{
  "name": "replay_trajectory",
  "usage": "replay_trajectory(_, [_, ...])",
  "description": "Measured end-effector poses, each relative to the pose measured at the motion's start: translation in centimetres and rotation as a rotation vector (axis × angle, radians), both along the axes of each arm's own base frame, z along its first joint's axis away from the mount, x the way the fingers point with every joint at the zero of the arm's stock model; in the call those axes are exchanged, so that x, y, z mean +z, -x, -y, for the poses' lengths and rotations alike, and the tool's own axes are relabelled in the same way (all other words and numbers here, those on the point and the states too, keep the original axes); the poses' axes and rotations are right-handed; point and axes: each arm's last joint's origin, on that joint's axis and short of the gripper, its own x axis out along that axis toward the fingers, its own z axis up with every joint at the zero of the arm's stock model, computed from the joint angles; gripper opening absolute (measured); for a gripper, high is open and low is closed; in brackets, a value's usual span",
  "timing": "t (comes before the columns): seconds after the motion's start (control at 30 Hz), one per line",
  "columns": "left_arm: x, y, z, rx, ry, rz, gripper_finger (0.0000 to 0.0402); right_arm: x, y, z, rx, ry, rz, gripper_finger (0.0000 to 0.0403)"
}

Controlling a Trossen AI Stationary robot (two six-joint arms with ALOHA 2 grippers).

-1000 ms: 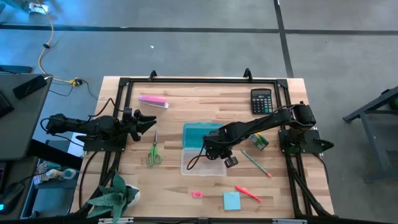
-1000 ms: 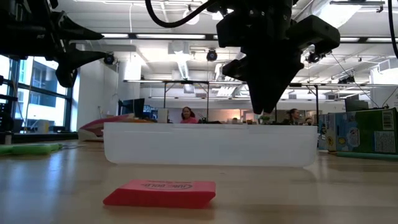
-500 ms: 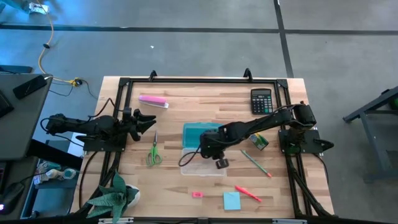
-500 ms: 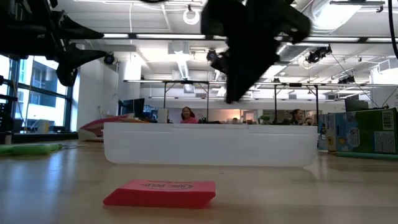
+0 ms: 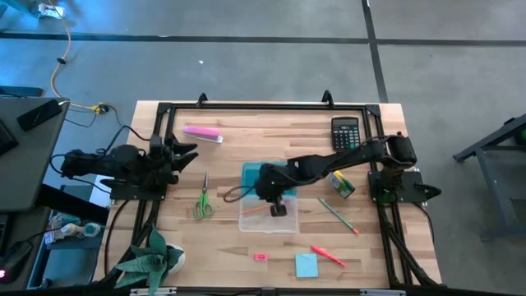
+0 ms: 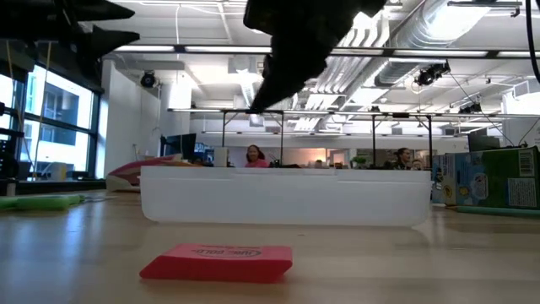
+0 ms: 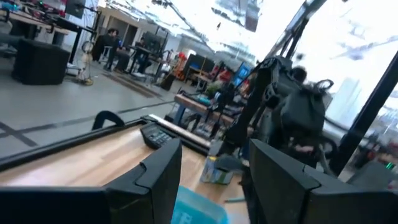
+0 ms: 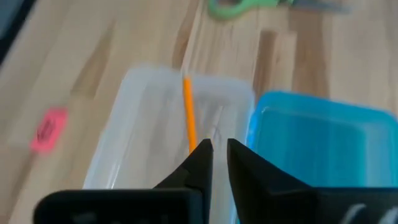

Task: Pack school essentials
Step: Put the yellow pencil into the supply box

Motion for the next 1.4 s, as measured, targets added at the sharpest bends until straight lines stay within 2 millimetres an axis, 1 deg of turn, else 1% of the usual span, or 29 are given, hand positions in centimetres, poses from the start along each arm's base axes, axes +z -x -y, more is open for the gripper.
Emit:
replay_trajectory(0.13, [1.3, 0.8, 0.0, 0.006, -0.008, -0.075, 0.0174, 0.5, -0.6, 0.8, -0.032, -0.038, 0.066, 0.0012])
replay_trajectory(0.2, [1.6, 1.2, -0.1, 0.016, 0.009, -0.128, 0.0174, 0.6, -0.6, 1.2, -0.046, -0.041, 0.069, 0.0004])
replay_trajectory(0.3, [1.7, 1.6, -0.1, 0.023, 0.043, -0.199, 0.0174, 0.8, -0.7, 2.0, -0.094, -0.066, 0.059, 0.0002])
replay_trajectory(0.43, [1.4, 1.6, -0.1, 0.027, 0.089, -0.280, 0.0174, 2.6, -1.4, 2.6, -0.148, -0.107, 0.102, 0.0001])
replay_trajectory(0.57, [0.8, 1.2, -0.1, 0.034, 0.138, -0.331, 0.0174, 4.7, -2.4, 2.4, -0.199, -0.158, 0.165, 0.0000])
replay_trajectory(0.63, [0.6, 1.0, -0.1, 0.037, 0.156, -0.353, 0.0174, 4.8, -3.2, 2.1, -0.222, -0.193, 0.161, 0.0000])
replay_trajectory(0.77, [0.4, 0.4, 0.0, 0.025, 0.163, -0.390, 0.0174, 3.4, -4.8, 1.0, -0.234, -0.218, 0.097, 0.0000])
replay_trajectory(0.83, [0.3, 0.2, 0.0, 0.017, 0.166, -0.409, 0.0174, 2.8, -5.3, 0.3, -0.230, -0.220, 0.064, 0.0000])
replay_trajectory(0.93, [0.2, 0.1, 0.0, 0.006, 0.191, -0.416, 0.0174, 1.7, -5.6, -0.7, -0.200, -0.196, 0.021, 0.0000])
replay_trajectory(1.13, [0.0, 0.1, 0.0, 0.013, 0.230, -0.415, 0.0174, -1.3, -6.1, -2.4, -0.154, -0.160, -0.060, 0.0000])
replay_trajectory(1.27, [0.0, 0.1, 0.0, 0.017, 0.224, -0.424, 0.0174, -2.8, -6.2, -2.9, -0.136, -0.122, -0.088, 0.0000])
replay_trajectory(1.4, [-0.1, 0.1, 0.0, 0.033, 0.213, -0.429, 0.0174, -3.9, -6.4, -3.0, -0.138, -0.117, -0.112, 0.0000])
